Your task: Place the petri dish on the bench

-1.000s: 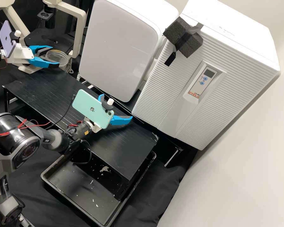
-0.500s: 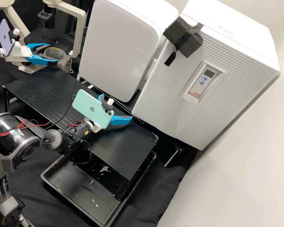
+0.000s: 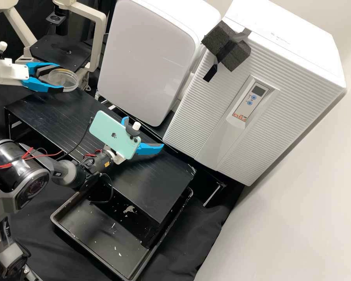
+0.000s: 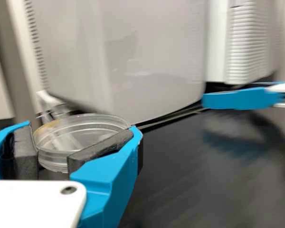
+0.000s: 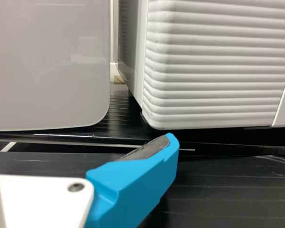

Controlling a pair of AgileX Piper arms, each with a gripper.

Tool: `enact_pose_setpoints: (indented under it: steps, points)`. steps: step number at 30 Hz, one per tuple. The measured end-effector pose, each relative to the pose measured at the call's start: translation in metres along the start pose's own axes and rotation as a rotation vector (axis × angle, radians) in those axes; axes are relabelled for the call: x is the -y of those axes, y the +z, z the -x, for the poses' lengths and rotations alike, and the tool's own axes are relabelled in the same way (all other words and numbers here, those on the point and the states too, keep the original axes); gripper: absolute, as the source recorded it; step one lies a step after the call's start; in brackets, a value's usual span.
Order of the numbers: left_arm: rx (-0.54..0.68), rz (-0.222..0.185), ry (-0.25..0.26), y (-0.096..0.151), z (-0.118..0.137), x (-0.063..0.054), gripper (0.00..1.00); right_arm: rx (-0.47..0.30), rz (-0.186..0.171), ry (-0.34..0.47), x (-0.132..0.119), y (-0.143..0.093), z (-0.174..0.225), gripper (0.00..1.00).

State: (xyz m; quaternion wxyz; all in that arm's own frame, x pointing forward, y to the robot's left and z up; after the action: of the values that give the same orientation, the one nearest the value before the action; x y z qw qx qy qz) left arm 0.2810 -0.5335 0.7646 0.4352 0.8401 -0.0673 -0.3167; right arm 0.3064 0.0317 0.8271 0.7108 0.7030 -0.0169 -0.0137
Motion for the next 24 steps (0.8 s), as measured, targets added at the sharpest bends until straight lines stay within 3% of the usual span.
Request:
enact_pose_setpoints:
  steps: [9, 14, 24]
  points:
    - [0.214, -0.018, -0.058, 0.041, -0.019, 0.005, 0.0, 0.0, 0.0, 0.0, 0.0, 0.0, 0.0, 1.0]
    - [0.295, -0.026, -0.052, 0.057, -0.038, 0.0, 0.0, 0.0, 0.0, 0.0, 0.0, 0.0, 0.0, 1.0]
    - [0.334, -0.042, -0.117, 0.071, -0.071, 0.005, 0.0, 0.0, 0.0, 0.0, 0.0, 0.0, 0.0, 1.0]
